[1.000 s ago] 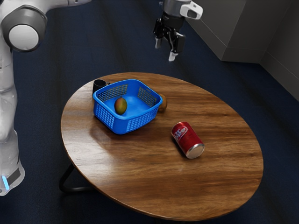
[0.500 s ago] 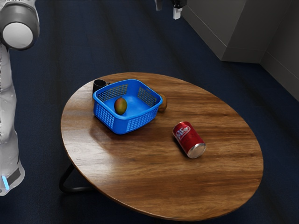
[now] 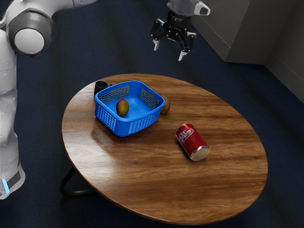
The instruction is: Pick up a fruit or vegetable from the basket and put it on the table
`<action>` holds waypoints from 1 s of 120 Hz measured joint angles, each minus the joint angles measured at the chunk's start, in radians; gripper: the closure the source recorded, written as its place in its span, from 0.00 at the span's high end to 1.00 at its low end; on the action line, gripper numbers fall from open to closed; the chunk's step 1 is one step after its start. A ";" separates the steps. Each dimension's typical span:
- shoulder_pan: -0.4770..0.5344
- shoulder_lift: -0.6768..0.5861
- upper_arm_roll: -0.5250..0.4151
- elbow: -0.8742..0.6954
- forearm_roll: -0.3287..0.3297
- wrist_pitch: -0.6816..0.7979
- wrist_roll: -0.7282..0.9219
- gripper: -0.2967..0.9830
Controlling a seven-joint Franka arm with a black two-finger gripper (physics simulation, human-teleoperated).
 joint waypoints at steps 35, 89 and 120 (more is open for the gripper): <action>0.010 -0.364 0.045 -0.722 -0.043 0.304 -0.183 0.77; 0.066 -0.494 0.047 -1.066 -0.047 0.649 -0.475 0.77; 0.110 -0.529 0.043 -1.155 -0.047 0.744 -0.608 0.77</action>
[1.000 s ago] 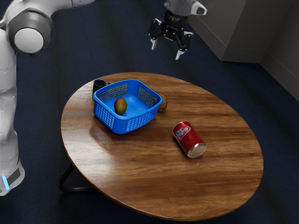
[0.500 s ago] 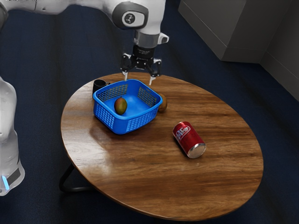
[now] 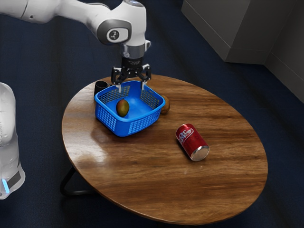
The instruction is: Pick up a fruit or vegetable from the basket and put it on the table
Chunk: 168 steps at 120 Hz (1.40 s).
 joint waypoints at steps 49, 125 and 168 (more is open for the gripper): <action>0.003 0.001 -0.009 -0.068 0.000 0.044 -0.204 0.77; 0.008 0.039 -0.007 -0.120 0.002 0.099 -0.337 0.77; 0.012 0.069 -0.006 -0.128 0.007 0.120 -0.367 0.77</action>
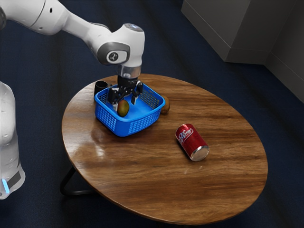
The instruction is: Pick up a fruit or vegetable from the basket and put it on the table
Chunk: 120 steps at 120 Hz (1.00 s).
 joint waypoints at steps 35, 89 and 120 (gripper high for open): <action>0.000 0.020 0.003 0.000 0.001 0.015 -0.013 0.77; 0.005 0.029 0.008 -0.010 0.001 0.031 -0.025 0.77; 0.013 0.028 0.008 -0.013 0.001 0.033 -0.028 0.59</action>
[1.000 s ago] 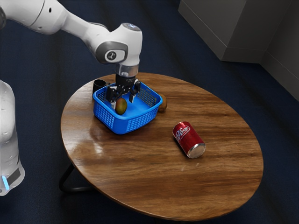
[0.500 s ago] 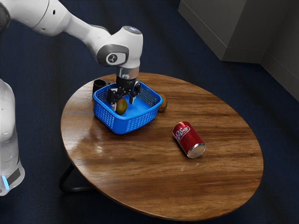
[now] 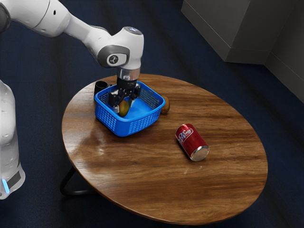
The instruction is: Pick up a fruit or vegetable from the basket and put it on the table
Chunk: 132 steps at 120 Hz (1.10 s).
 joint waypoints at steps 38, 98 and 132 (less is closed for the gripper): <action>0.000 -0.027 -0.006 0.004 -0.004 -0.013 0.010 0.43; 0.002 0.022 -0.084 0.527 0.033 -0.259 0.041 0.46; 0.015 0.666 -0.052 1.181 -0.020 -0.415 0.183 0.45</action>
